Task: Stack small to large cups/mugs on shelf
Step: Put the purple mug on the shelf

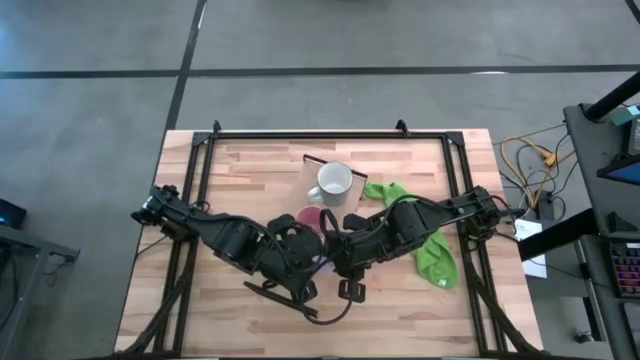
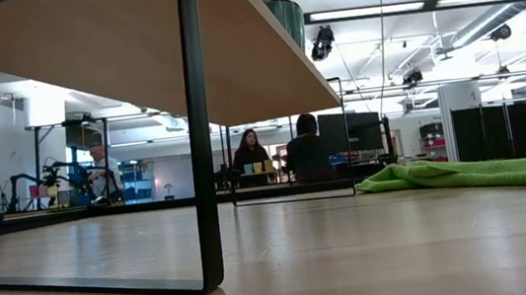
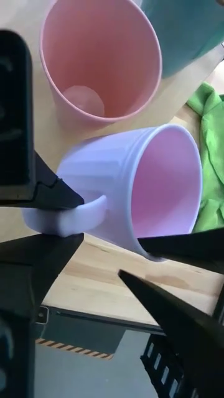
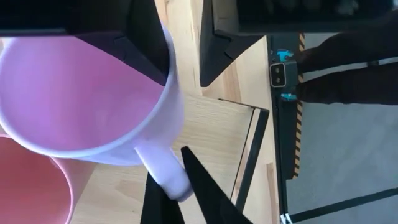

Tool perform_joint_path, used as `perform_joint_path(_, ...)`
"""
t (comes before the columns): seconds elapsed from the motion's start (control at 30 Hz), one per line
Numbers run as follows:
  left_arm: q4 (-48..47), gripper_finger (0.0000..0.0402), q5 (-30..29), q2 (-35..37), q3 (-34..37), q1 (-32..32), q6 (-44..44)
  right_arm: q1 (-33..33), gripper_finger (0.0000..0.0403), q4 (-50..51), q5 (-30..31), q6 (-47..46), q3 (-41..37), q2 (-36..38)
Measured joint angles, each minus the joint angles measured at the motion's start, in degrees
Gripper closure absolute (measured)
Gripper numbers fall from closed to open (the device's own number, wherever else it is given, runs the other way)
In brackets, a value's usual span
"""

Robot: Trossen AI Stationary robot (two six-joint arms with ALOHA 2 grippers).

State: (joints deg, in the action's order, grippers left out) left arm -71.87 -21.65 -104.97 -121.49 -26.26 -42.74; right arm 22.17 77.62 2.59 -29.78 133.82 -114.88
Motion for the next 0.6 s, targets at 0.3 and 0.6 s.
perform_joint_path(0.3,-4.6,0.0372,1.6,0.0,0.0,-0.1,-2.0,1.0,0.0321,0.0,0.0,-0.3,0.0,3.6)
perform_joint_path(0.6,-2.1,0.0372,4.7,0.0,0.0,-1.6,-4.8,0.9,0.0333,-0.1,3.5,-0.5,0.0,6.9)
